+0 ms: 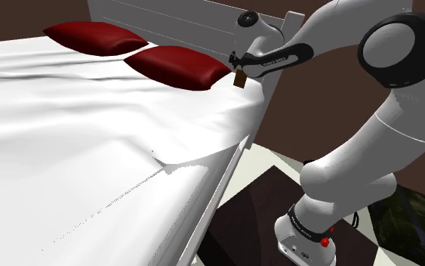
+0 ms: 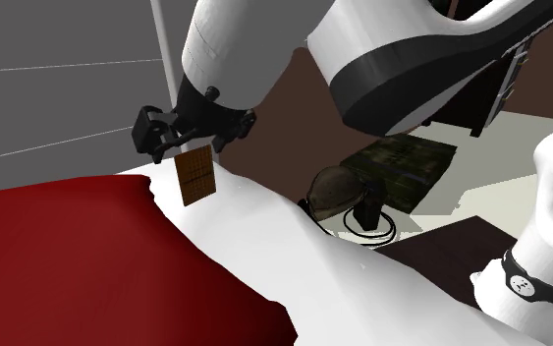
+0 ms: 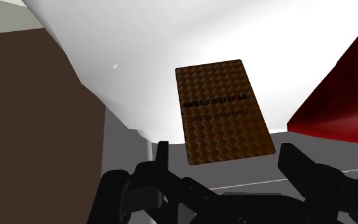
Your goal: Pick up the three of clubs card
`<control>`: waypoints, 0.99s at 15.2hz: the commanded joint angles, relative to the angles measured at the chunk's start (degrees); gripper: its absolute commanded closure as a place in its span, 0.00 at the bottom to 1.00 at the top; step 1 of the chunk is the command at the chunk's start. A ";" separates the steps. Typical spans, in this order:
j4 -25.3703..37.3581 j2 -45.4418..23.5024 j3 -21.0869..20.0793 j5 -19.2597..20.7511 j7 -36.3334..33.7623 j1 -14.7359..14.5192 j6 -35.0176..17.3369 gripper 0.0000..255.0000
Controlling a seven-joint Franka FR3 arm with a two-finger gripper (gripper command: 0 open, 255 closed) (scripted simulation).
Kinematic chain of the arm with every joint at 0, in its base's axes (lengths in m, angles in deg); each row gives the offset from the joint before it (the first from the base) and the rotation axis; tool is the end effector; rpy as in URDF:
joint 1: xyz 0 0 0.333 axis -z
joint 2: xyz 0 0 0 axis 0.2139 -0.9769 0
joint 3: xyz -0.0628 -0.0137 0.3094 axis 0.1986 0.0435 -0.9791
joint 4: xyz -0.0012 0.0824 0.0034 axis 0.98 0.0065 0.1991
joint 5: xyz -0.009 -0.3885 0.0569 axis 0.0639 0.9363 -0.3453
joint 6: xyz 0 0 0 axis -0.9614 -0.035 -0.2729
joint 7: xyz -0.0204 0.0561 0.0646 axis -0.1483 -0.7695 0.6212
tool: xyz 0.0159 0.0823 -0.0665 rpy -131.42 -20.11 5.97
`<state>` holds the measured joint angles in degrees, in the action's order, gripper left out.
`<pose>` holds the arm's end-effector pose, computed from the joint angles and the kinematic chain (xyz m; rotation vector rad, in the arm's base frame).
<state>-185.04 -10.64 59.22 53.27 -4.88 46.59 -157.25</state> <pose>0.5565 -0.1549 0.4827 2.1310 -1.5780 0.9415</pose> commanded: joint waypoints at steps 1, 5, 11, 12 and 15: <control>-0.61 -0.45 0.02 1.08 -1.23 0.06 -0.70 0.00; -0.49 -0.53 0.03 1.06 -1.17 0.06 -0.66 1.00; -0.47 -0.60 0.05 1.11 -1.19 0.08 -0.72 1.00; -0.61 -0.45 0.03 1.08 -1.24 0.05 -0.70 1.00; 0.47 0.40 -0.01 -0.83 0.91 -0.05 0.54 1.00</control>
<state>-184.91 -10.47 59.23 53.02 -4.63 46.58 -157.09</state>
